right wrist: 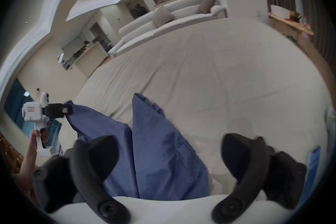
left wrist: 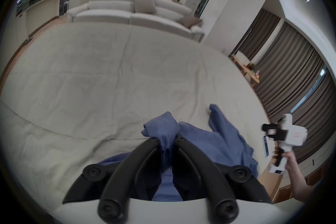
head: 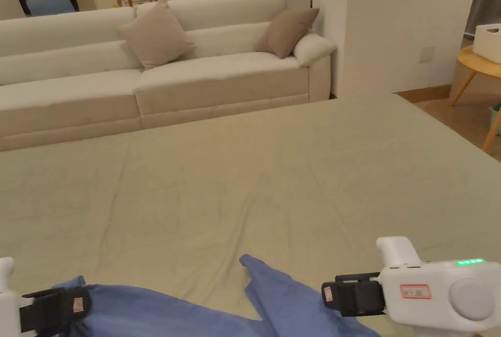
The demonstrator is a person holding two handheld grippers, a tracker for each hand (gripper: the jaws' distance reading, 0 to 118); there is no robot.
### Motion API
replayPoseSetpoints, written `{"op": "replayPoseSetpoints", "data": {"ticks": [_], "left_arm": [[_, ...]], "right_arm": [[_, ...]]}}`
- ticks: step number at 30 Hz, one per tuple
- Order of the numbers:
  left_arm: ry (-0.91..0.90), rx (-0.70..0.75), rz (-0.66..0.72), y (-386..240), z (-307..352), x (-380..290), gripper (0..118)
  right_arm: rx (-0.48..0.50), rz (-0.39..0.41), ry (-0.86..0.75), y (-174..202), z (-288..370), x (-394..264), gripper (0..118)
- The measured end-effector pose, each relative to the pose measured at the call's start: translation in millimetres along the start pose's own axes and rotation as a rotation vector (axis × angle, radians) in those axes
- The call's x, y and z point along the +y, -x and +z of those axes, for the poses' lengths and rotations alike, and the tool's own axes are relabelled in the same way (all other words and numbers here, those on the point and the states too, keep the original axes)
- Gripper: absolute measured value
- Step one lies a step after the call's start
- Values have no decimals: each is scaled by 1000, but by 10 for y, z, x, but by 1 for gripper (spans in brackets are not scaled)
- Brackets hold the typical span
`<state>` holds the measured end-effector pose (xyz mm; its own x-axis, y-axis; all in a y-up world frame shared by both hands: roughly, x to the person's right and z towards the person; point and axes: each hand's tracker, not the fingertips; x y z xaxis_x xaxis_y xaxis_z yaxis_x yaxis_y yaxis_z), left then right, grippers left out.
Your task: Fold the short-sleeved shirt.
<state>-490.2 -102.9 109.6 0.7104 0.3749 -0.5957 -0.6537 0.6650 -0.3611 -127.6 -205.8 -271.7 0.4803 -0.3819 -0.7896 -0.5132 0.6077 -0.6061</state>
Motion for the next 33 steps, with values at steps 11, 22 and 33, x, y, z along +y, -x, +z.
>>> {"op": "replayPoseSetpoints", "data": {"ticks": [11, 22, 33], "left_arm": [[19, 75, -15, 108, 267, -339, 6], [-268, 107, 22, -220, 1333, -99, 6], [-657, 296, -45, -858, 2574, 1459, 6]], "right_arm": [[-217, 166, 133, 488, -440, -316, 65], [-163, 123, -479, 1031, 1419, 237, 6], [-58, 55, -901, 1576, 3331, 2045, 6]]}}
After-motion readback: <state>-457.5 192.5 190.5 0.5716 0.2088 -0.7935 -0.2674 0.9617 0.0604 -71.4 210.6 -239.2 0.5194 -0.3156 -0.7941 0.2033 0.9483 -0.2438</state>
